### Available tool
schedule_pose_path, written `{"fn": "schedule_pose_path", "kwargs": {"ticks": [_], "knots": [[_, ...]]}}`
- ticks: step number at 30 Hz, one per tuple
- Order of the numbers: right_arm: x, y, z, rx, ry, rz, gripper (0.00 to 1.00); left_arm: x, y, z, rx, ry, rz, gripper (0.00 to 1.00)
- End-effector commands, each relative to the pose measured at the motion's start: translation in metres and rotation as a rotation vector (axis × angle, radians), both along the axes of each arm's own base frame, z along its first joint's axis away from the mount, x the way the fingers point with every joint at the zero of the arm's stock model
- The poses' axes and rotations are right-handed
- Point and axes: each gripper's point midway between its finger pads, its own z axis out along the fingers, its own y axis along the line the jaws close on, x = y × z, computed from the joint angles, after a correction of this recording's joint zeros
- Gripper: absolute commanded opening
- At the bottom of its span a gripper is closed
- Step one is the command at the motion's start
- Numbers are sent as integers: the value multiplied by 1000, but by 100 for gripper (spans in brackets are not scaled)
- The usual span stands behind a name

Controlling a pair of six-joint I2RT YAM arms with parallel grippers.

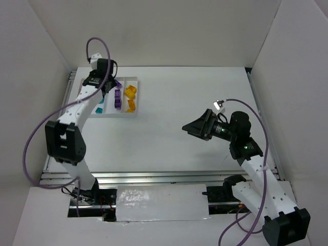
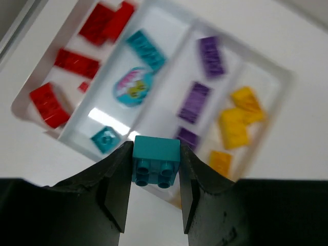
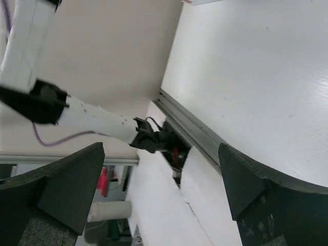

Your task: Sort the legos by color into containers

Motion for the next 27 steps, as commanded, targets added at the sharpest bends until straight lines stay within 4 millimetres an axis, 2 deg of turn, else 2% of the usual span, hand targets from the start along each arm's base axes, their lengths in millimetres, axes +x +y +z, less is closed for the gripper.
{"fn": "schedule_pose_path", "kwargs": {"ticks": [1,2,3,4,5,6,7,10,13,15,16,17,19,20,22,23,27], "knots": [[-3,-10,3,-106,-82,-32,100,-18,68,-75,-29,250,298,0],[-4,-12,6,-117,-110,-37,100,-10,86,-97,-45,287,334,0],[-6,-13,6,-120,-115,-37,100,-4,90,-105,-60,301,335,0],[-9,-14,4,-128,-111,-33,100,8,95,-99,-78,284,337,0],[-12,-14,6,-130,-125,-29,100,9,101,-105,-70,307,357,0],[-14,-14,6,-134,-133,-14,100,9,109,-120,-56,348,373,0],[-15,-14,7,-133,-140,-11,100,12,123,-119,-57,342,396,0],[-18,-13,8,-126,-148,2,100,17,134,-132,-83,344,397,0],[-20,-9,11,-102,-143,32,100,18,135,-142,-115,352,381,0],[-19,-7,12,-94,-132,47,100,19,132,-146,-126,354,370,5],[-19,-7,14,-94,-138,50,100,19,131,-148,-133,355,368,9],[-18,-6,14,-94,-136,52,99,19,129,-148,-138,355,362,18],[-17,-6,17,-94,-141,47,100,17,128,-153,-143,357,358,24],[-17,-6,16,-92,-140,48,100,17,128,-154,-145,359,359,32],[-17,-5,17,-83,-145,60,100,15,128,-156,-145,364,362,42],[-17,-4,17,-82,-142,64,100,15,128,-155,-145,361,362,57],[-17,-4,18,-84,-144,73,100,12,133,-141,-129,336,390,82]]}}
